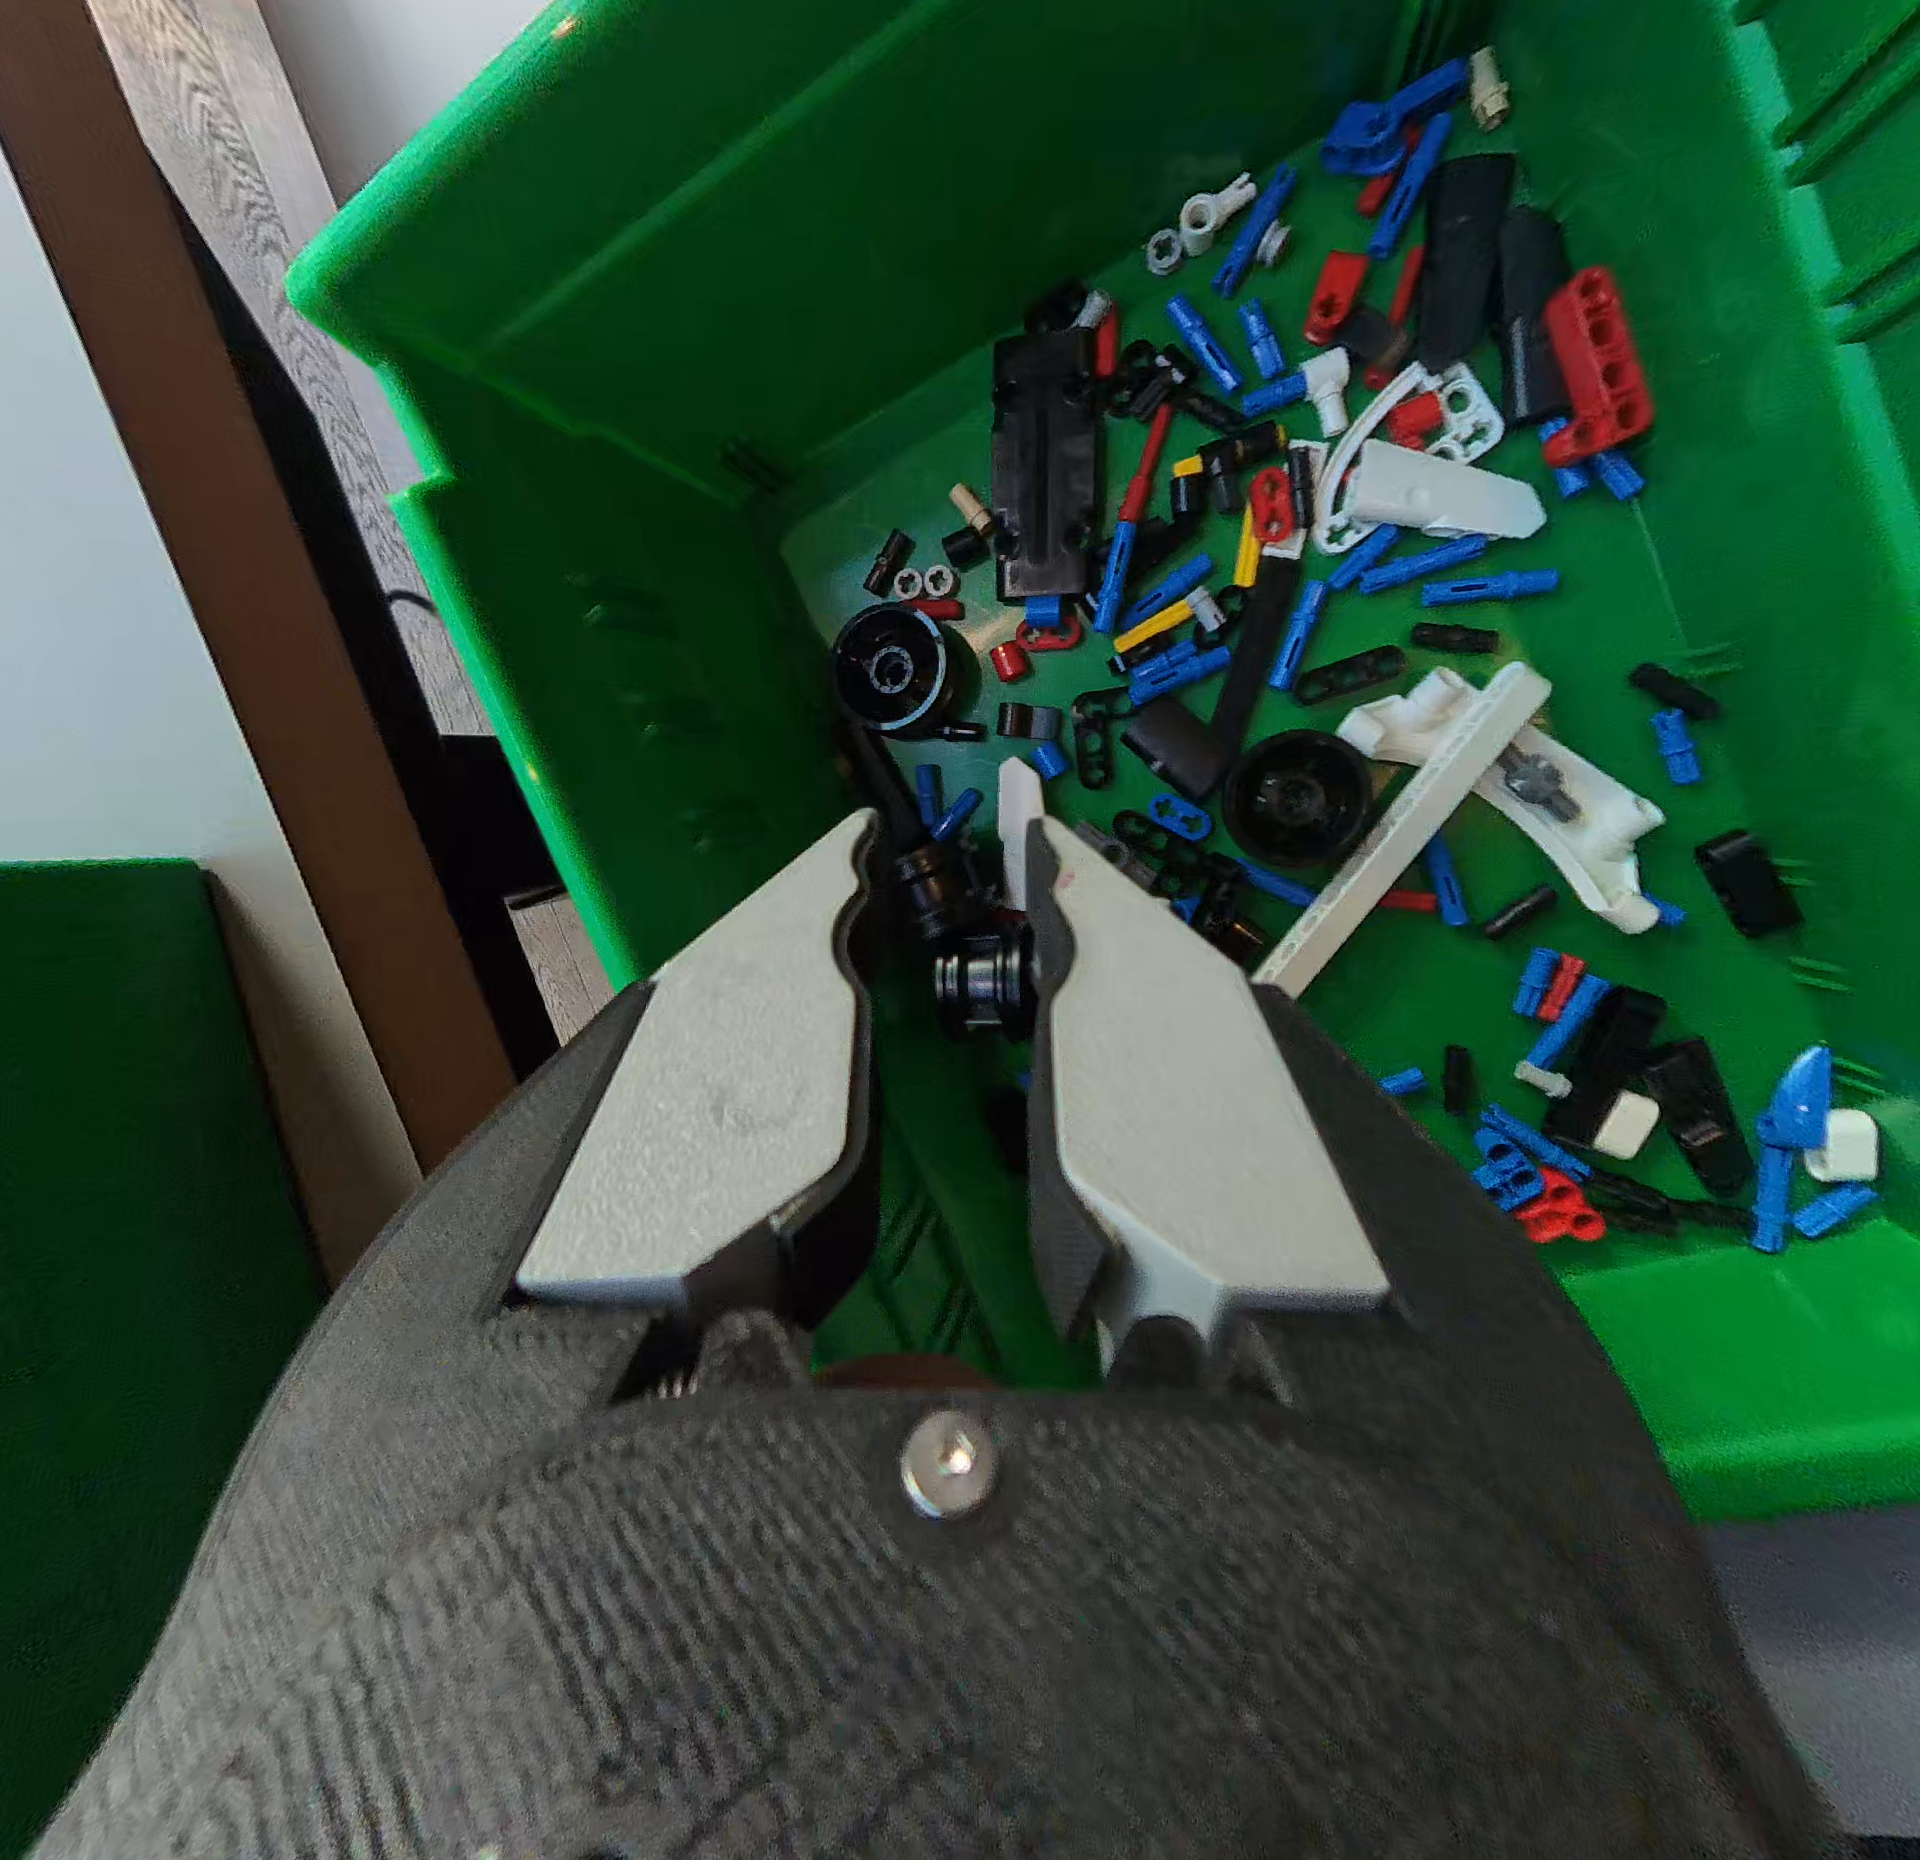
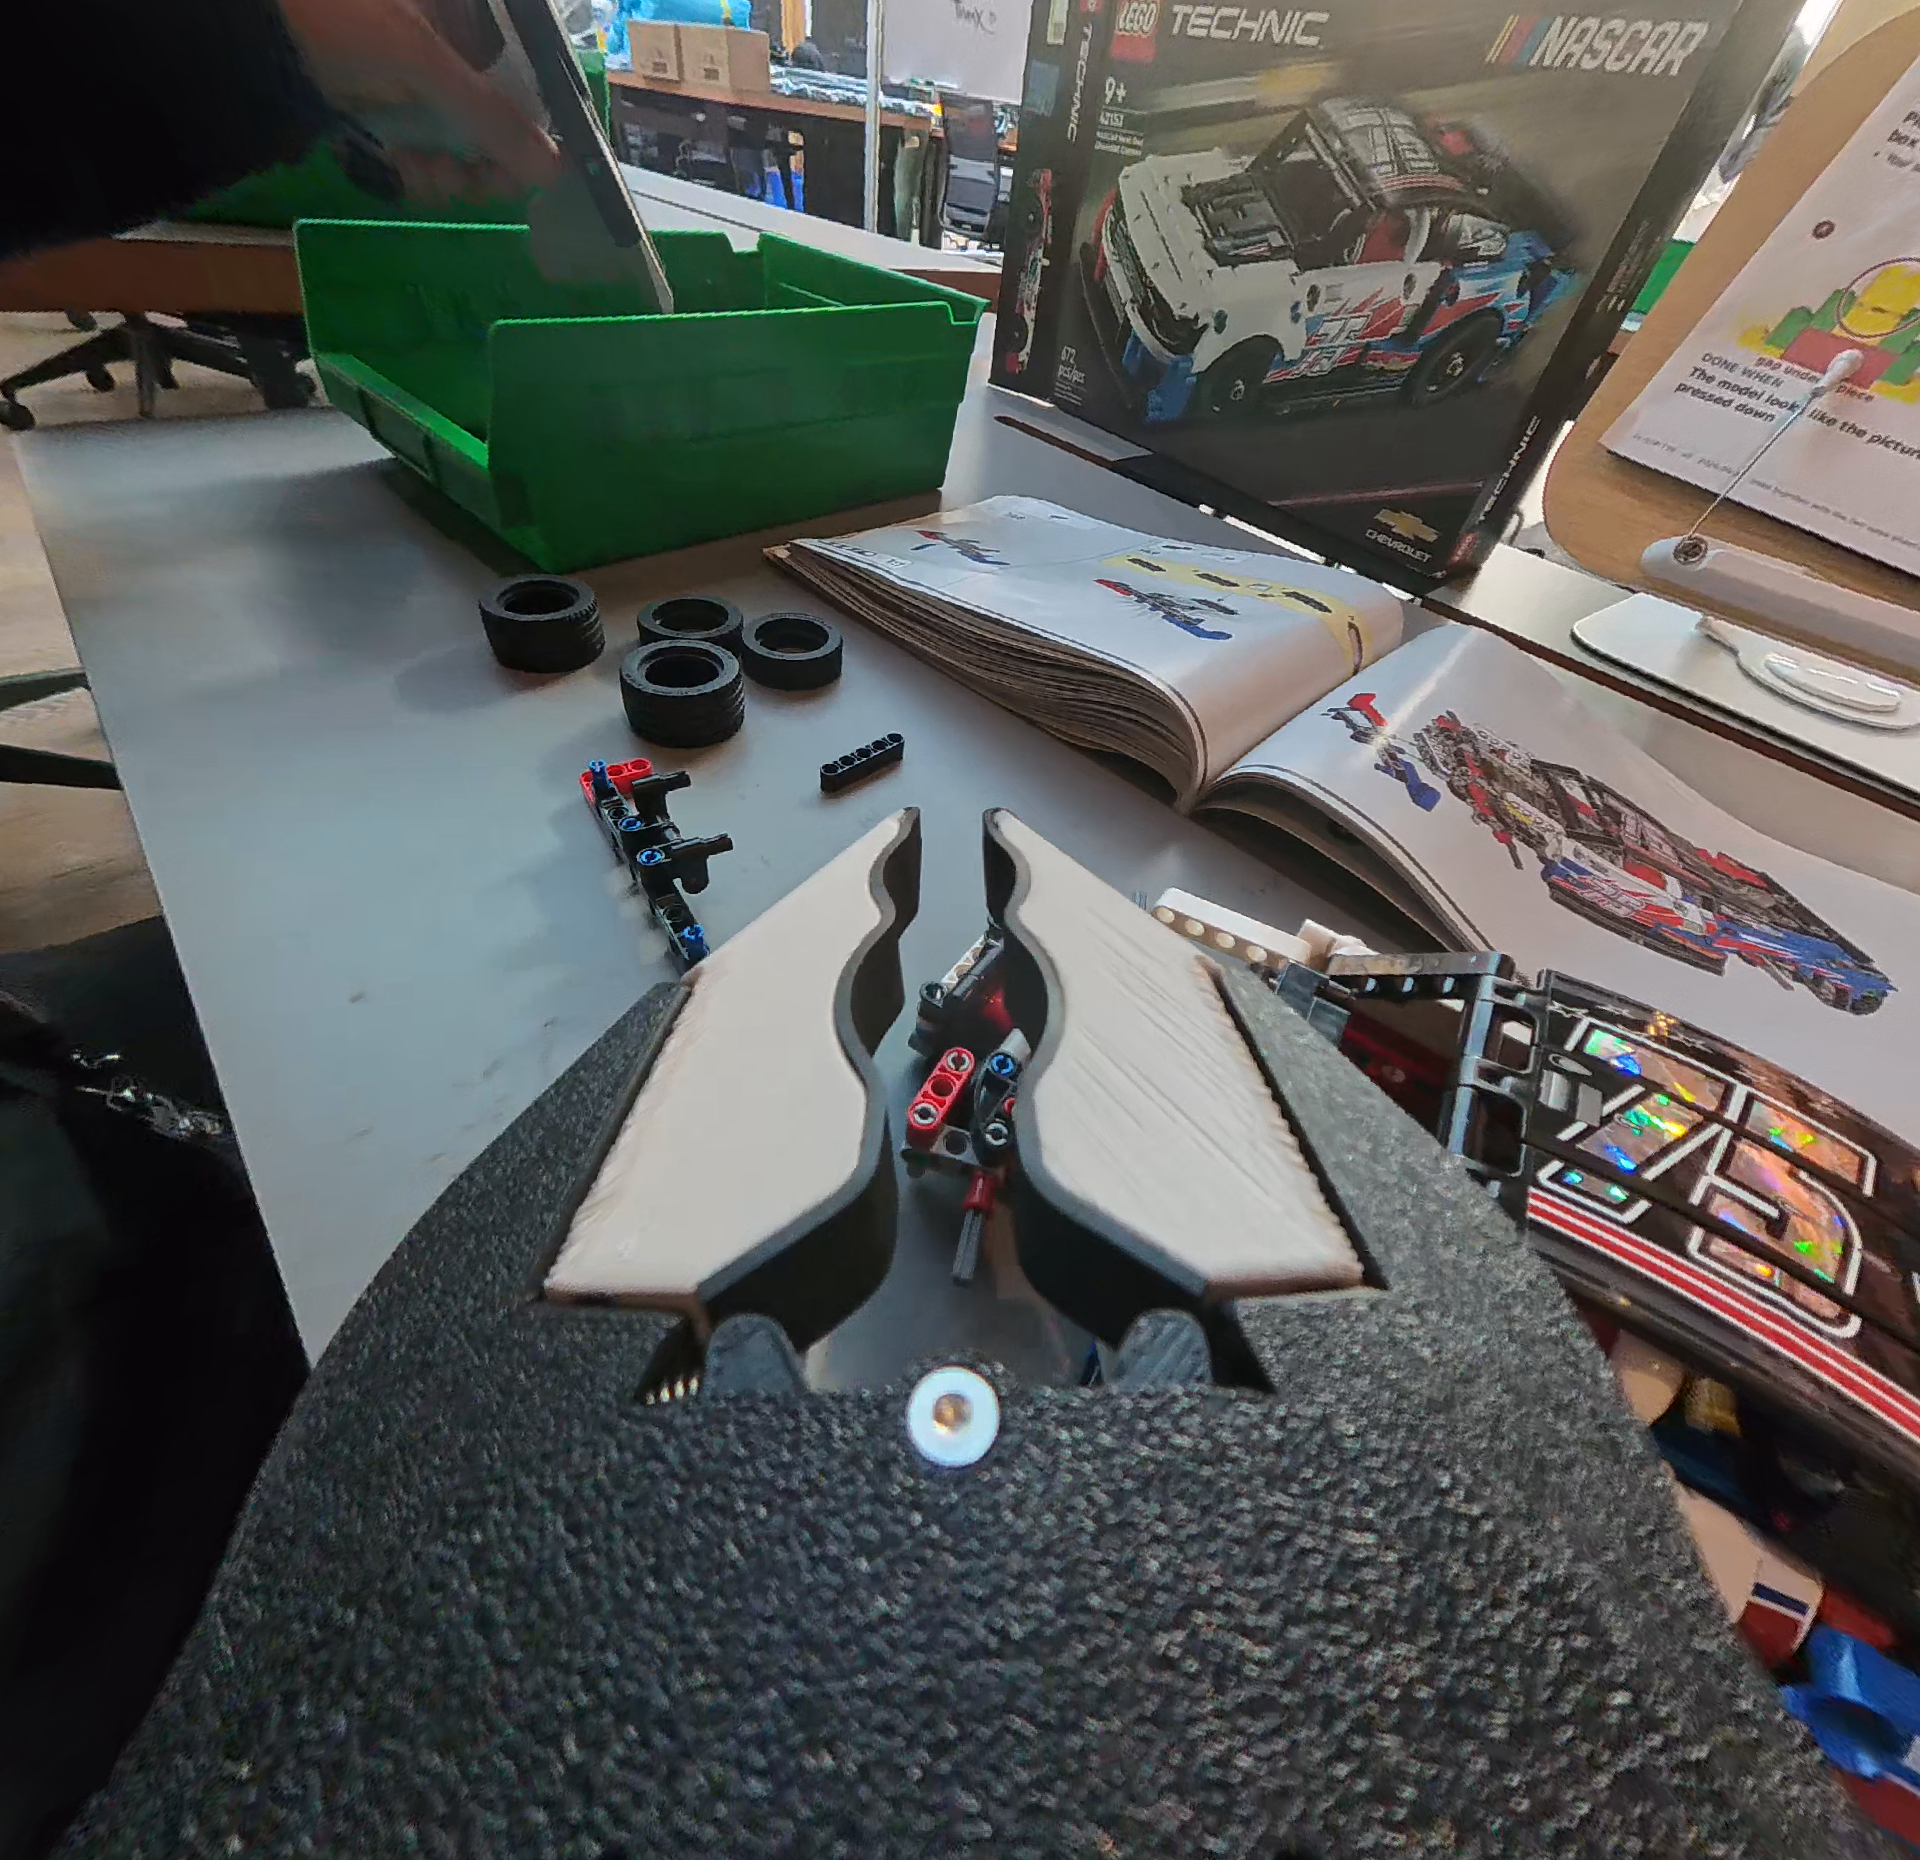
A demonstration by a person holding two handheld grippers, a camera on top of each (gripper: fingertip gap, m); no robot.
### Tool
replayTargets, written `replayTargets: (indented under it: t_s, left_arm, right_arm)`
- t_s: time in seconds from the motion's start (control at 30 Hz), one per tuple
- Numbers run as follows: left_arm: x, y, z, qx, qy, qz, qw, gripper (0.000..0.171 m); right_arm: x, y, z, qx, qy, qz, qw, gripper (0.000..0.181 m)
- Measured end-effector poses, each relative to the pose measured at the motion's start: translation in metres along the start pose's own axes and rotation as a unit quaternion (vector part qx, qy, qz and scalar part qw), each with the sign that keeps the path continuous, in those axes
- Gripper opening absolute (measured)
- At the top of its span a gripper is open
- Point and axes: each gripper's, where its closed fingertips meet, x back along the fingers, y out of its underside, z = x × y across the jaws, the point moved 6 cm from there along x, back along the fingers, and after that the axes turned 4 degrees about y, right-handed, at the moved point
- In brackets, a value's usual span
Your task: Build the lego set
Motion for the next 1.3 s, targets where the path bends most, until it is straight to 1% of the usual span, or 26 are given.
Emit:
replayTargets:
  t_s: [0.07,0.13,0.17,0.2,0.27,0.37,0.43,0.47,0.5,0.53,0.57,0.67,0.73,0.8,0.83,0.87,0.97,1.03,1.1,1.17,1.23,1.27,1.3]
  left_arm:
    - [0.000,0.000,0.004,0.010,0.004,0.003,1.000,0.023]
    - [0.002,0.003,0.014,0.009,0.024,-0.002,1.000,0.029]
    - [0.003,0.006,0.020,0.002,0.041,-0.014,0.999,0.030]
    - [0.003,0.010,0.025,-0.008,0.054,-0.031,0.998,0.030]
    - [0.004,0.018,0.030,-0.024,0.054,-0.065,0.996,0.030]
    - [-0.003,0.037,0.042,-0.051,0.097,-0.142,0.984,0.034]
    - [-0.015,0.045,0.042,-0.070,0.091,-0.177,0.978,0.030]
    - [-0.024,0.046,0.041,-0.075,0.086,-0.180,0.977,0.025]
    - [-0.031,0.042,0.039,-0.069,0.088,-0.168,0.979,0.021]
    - [-0.034,0.037,0.038,-0.057,0.103,-0.156,0.981,0.008]
    - [-0.037,0.030,0.032,-0.039,0.097,-0.141,0.984,0.007]
    - [-0.035,0.013,0.021,-0.030,0.072,-0.105,0.991,0.015]
    - [-0.027,0.004,0.019,-0.026,0.061,-0.063,0.996,0.014]
    - [-0.013,-0.004,0.019,-0.018,0.048,-0.013,0.999,0.016]
    - [-0.005,-0.006,0.022,-0.017,0.049,0.015,0.999,0.019]
    - [0.002,-0.006,0.029,-0.018,0.063,0.036,0.997,0.019]
    - [0.020,0.010,0.060,-0.052,0.154,0.067,0.984,0.022]
    - [0.026,0.028,0.075,-0.081,0.200,0.067,0.974,0.031]
    - [0.029,0.047,0.085,-0.113,0.233,0.059,0.964,0.032]
    - [0.035,0.069,0.101,-0.175,0.299,0.042,0.937,0.034]
    - [0.043,0.085,0.109,-0.231,0.343,0.045,0.909,0.046]
    - [0.046,0.093,0.110,-0.254,0.355,0.041,0.899,0.049]
    - [0.043,0.098,0.108,-0.272,0.345,0.034,0.898,0.051]
  right_arm:
    - [0.000,0.000,0.001,-0.007,-0.005,0.000,1.000,0.011]
    - [0.001,-0.001,0.001,-0.011,-0.008,0.005,1.000,0.011]
    - [0.002,-0.001,0.001,-0.012,-0.010,0.010,1.000,0.010]
    - [0.003,-0.002,0.001,-0.013,-0.012,0.015,1.000,0.009]
    - [0.005,-0.003,0.001,-0.016,-0.017,0.024,0.999,0.009]
    - [0.006,-0.004,0.003,-0.026,-0.021,0.029,0.999,0.009]
    - [0.007,-0.004,0.004,-0.031,-0.023,0.029,0.999,0.009]
    - [0.007,-0.004,0.004,-0.032,-0.023,0.030,0.999,0.009]
    - [0.007,-0.004,0.004,-0.033,-0.022,0.030,0.999,0.009]
    - [0.006,-0.004,0.004,-0.032,-0.022,0.029,0.999,0.009]
    - [0.006,-0.003,0.004,-0.031,-0.022,0.026,0.999,0.009]
    - [0.004,-0.002,0.001,-0.021,-0.021,0.017,0.999,0.009]
    - [0.003,-0.002,0.000,-0.013,-0.017,0.011,1.000,0.009]
    - [0.001,-0.001,0.000,-0.008,-0.011,0.006,1.000,0.009]
    - [0.001,-0.001,0.000,-0.007,-0.008,0.004,1.000,0.008]
    - [0.001,-0.001,0.000,-0.007,-0.006,0.002,1.000,0.008]
    - [-0.002,0.001,0.002,-0.012,0.000,-0.010,1.000,0.008]
    - [-0.005,0.003,0.003,-0.013,0.005,-0.024,1.000,0.008]
    - [-0.009,0.005,0.003,-0.009,0.009,-0.040,0.999,0.008]
    - [-0.013,0.008,0.003,-0.005,0.014,-0.057,0.998,0.008]
    - [-0.017,0.010,0.006,-0.010,0.031,-0.076,0.997,0.008]
    - [-0.019,0.012,0.008,-0.015,0.037,-0.086,0.995,0.008]
    - [-0.020,0.013,0.009,-0.018,0.038,-0.095,0.995,0.006]
